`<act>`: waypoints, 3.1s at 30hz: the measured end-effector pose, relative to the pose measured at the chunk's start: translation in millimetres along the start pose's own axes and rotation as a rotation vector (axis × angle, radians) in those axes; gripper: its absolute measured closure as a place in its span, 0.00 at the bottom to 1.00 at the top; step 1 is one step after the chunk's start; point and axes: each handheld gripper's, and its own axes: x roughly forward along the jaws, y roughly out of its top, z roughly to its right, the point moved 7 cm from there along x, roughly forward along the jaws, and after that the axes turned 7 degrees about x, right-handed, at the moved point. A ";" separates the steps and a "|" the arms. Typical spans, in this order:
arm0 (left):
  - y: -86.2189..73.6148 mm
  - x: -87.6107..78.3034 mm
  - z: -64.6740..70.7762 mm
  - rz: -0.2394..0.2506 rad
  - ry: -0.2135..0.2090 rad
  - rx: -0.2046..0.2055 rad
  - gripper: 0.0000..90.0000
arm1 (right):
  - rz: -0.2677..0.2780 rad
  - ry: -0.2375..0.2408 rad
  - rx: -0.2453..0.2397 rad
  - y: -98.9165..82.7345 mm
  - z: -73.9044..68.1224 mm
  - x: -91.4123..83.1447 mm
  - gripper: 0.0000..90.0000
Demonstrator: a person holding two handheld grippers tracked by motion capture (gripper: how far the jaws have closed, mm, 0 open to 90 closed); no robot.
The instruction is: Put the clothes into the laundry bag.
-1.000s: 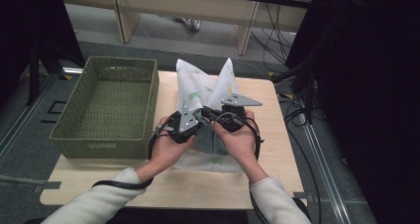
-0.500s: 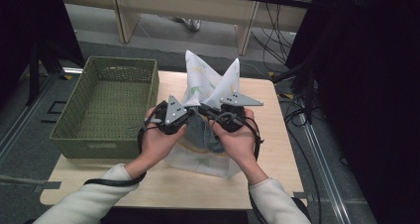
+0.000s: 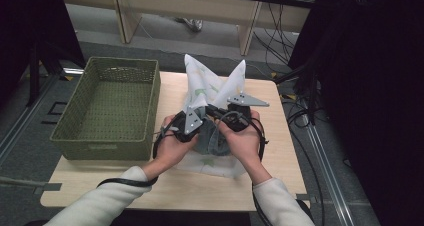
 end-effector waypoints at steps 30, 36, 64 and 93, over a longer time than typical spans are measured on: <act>-19.1 -8.7 35.1 -0.067 -0.196 0.098 0.35 | -0.071 -0.075 0.033 -17.5 24.2 8.9 1.00; -9.5 -36.5 47.3 -0.004 -0.208 0.122 0.35 | -0.074 -0.078 0.026 -18.0 23.8 9.7 1.00; -35.8 8.4 57.6 -0.097 -0.104 0.178 0.31 | -0.076 -0.071 0.032 -16.8 23.6 7.4 1.00; -29.0 19.8 31.9 -0.131 -0.078 0.058 0.89 | -0.080 -0.053 0.035 -15.1 18.4 6.4 1.00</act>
